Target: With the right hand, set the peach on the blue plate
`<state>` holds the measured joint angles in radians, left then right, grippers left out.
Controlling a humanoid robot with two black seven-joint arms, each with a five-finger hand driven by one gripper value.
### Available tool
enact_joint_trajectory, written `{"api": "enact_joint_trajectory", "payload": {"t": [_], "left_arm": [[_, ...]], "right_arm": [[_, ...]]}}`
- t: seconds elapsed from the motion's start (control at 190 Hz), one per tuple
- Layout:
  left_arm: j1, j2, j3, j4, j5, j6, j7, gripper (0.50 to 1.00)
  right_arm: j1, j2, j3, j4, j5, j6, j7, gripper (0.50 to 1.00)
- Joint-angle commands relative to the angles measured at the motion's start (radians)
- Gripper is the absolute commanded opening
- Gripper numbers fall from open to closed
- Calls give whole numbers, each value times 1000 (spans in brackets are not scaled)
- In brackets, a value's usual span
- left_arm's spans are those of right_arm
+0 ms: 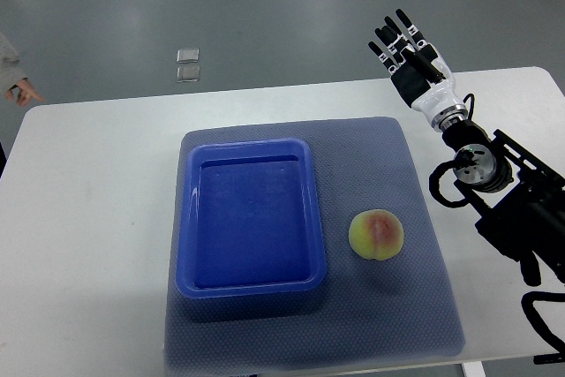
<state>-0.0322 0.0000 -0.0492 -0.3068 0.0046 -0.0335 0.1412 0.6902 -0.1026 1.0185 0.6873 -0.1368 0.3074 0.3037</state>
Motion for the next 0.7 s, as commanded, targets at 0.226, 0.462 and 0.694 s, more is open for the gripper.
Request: {"api": "enact_joint_trajectory", "payload": {"t": [0.226, 0.462, 0.694], "left_arm": [[0, 0, 0, 2, -2, 0, 0, 1000], [0, 0, 0, 2, 0, 0, 0, 1000], [0, 0, 0, -8, 0, 0, 0, 1000]], "right_arm": [[2, 0, -1, 1, -4, -4, -2, 930], [40, -14, -23, 8, -70, -1, -12, 930], [158, -167, -238, 57, -296, 13, -66, 930]]}}
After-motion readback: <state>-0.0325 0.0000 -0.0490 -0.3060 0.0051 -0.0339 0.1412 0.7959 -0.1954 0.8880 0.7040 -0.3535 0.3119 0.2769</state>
